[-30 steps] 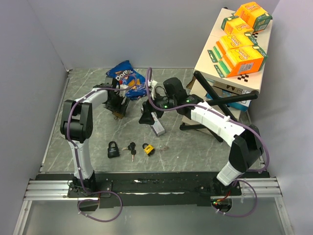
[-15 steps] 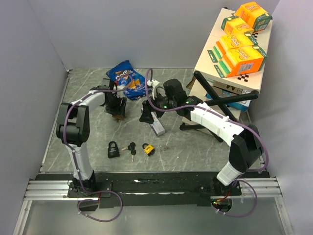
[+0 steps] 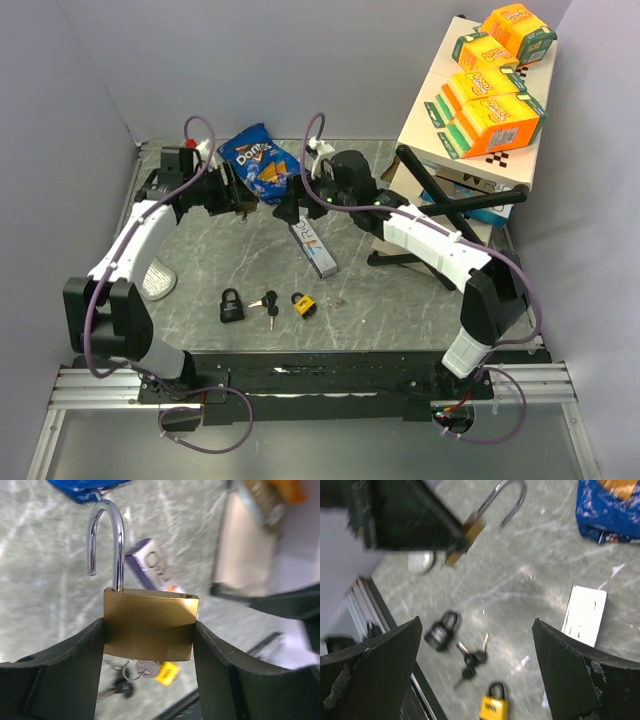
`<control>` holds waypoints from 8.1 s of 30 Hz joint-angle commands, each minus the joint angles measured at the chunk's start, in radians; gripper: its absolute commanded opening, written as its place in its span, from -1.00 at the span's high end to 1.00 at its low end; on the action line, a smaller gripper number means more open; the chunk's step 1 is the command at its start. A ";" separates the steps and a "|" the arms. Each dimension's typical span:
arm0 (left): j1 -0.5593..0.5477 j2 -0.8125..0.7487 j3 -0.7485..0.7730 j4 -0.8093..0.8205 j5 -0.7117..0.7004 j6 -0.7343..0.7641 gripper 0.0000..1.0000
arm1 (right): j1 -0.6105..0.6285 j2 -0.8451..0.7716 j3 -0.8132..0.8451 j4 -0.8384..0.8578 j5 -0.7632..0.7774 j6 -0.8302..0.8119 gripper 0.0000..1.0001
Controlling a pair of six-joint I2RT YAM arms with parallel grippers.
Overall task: Lock with the key
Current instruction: Pick up the lock from the center of the board, then lock the lock.
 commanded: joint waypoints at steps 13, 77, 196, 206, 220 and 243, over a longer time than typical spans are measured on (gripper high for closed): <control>0.061 -0.237 -0.093 0.231 0.079 -0.504 0.97 | 0.166 0.156 0.164 0.259 0.342 0.132 -1.00; 0.182 -0.346 -0.007 -0.781 0.611 1.570 -0.45 | -0.001 -0.146 -0.116 0.471 -0.704 0.002 1.00; 0.116 -0.531 -0.084 -0.001 0.808 0.540 0.54 | 0.020 -0.103 -0.083 0.641 -0.776 0.046 1.00; 0.116 -0.426 0.063 -0.655 0.731 1.187 0.18 | 0.017 -0.144 -0.083 0.526 -0.751 -0.035 1.00; 0.101 -0.389 0.051 -0.683 0.783 1.210 0.29 | 0.046 -0.146 -0.066 0.445 -0.747 -0.122 1.00; 0.042 -0.416 -0.006 -0.623 0.717 1.151 0.56 | 0.051 -0.144 -0.049 0.415 -0.742 -0.145 1.00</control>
